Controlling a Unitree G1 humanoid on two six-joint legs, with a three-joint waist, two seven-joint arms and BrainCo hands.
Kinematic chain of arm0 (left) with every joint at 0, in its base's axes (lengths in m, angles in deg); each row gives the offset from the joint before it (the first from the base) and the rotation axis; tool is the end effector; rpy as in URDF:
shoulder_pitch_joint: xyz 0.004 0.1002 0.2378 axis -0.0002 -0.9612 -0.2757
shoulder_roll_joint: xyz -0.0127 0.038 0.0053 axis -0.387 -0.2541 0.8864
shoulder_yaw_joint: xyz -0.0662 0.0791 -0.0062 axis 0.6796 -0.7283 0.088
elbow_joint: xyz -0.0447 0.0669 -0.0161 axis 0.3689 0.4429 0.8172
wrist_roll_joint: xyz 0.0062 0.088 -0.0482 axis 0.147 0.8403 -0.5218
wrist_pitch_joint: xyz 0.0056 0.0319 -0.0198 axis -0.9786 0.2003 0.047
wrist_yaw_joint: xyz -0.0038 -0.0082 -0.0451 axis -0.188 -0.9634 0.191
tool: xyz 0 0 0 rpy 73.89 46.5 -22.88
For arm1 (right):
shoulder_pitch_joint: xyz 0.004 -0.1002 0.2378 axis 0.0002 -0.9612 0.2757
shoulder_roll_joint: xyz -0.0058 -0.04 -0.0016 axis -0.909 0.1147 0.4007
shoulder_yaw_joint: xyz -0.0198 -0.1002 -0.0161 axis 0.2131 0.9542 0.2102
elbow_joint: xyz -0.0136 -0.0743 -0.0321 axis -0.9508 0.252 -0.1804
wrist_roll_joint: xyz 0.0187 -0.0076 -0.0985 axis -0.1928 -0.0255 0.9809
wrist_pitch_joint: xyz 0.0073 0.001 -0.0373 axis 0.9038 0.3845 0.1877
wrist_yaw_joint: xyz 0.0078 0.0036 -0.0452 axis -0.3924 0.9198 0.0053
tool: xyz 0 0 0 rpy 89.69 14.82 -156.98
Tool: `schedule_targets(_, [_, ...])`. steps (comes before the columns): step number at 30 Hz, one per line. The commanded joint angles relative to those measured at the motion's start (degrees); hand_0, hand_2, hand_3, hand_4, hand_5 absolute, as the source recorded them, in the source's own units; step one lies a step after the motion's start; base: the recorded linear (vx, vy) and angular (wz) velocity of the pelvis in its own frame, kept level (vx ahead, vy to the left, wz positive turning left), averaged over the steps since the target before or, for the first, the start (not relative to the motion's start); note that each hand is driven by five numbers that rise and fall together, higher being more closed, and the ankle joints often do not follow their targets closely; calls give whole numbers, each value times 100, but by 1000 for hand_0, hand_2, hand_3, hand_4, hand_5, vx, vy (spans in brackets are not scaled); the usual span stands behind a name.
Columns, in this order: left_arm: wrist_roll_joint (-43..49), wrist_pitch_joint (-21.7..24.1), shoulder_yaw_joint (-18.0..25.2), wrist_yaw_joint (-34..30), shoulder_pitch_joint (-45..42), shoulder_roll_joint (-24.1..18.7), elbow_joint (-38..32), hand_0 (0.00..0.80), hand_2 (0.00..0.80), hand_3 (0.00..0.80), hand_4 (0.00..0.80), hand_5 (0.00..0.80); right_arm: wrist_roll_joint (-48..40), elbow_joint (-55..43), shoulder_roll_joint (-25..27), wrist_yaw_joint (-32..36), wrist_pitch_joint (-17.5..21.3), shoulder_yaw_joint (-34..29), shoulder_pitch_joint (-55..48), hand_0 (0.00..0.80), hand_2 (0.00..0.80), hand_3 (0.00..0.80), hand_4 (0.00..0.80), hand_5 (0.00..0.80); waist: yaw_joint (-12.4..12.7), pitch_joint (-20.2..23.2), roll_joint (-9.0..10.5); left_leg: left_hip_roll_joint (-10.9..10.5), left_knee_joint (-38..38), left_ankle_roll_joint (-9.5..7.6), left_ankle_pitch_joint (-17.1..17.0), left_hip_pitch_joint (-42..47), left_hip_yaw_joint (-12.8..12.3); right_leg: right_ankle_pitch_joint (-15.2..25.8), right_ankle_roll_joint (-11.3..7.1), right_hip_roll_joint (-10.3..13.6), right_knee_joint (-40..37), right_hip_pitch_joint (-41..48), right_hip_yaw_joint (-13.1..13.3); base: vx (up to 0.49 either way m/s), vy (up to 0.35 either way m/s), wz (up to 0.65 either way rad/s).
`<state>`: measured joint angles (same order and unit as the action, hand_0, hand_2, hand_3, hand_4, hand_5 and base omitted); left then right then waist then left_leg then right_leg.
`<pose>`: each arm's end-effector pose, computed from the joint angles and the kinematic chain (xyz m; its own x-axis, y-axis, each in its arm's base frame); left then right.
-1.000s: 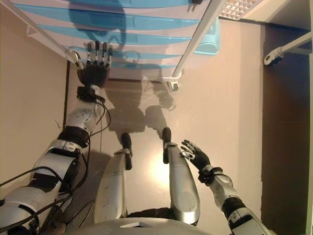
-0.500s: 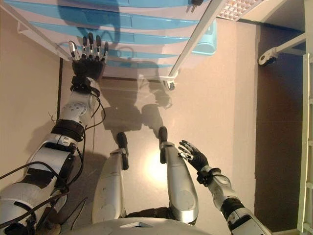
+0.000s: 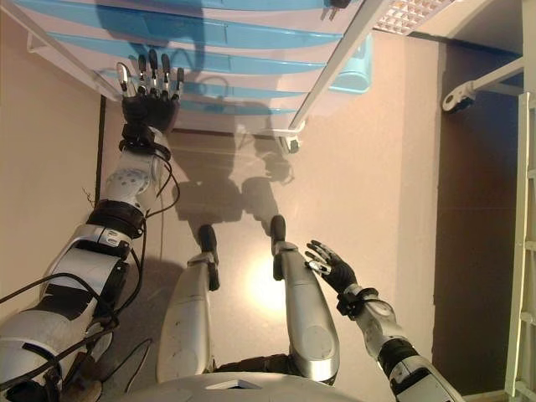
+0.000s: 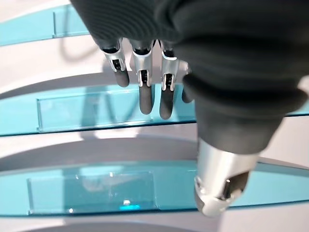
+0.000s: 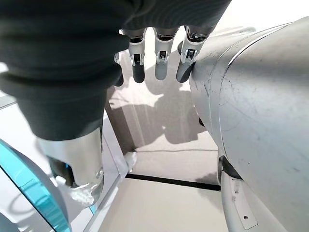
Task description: Open the drawer and pick up the medicine
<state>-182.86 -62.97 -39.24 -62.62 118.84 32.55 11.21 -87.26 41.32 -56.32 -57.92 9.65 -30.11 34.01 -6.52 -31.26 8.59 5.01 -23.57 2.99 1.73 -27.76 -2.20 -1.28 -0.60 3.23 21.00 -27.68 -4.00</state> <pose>0.3497 0.2048 0.1633 0.9165 -0.0069 0.3999 0.3877 0.2609 -0.8841 0.1817 -0.2003 -0.0618 0.8269 0.4295 -0.3630 -0.2401 0.8533 0.4628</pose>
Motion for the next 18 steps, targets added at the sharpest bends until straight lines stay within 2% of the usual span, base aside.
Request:
schedule_targets(1, [408, -220, -96, -325, 695, -215, -261, 0, 0, 0, 0, 0, -7, 101, 91, 186, -188, 419, -553, 0, 0, 0, 0, 0, -1, 146, -10, -153, -123, -58, 122, -150, -196, 434, -250, 41, -469, 173, -42, 8, -11, 4])
schedule_targets(7, [462, -465, -95, -561, 356, -46, -42, 0, 0, 0, 0, 0, 10, 90, 61, 152, -218, 421, -530, 0, 0, 0, 0, 0, 29, 146, -18, -176, -91, -57, 103, -157, -176, 429, -262, 34, -482, 172, -63, 1, -1, 1])
schedule_targets(12, [456, -432, -49, -895, -12, 144, 45, 0, 0, 0, 0, 0, 31, 23, 33, 108, -233, 414, -536, 0, 0, 0, 0, 0, 56, 146, -14, -200, -86, -58, 96, -196, -152, 430, -277, 24, -469, 129, -73, 0, 0, 0])
schedule_targets(18, [178, -392, 131, -880, -387, 362, 305, 0, 0, 0, 0, 0, 43, -22, -14, 59, -262, 371, -547, 0, 0, 0, 0, 0, 78, 146, -19, -211, -54, -48, 78, -164, -128, 410, -283, 15, -447, 142, -114, 0, 0, 0])
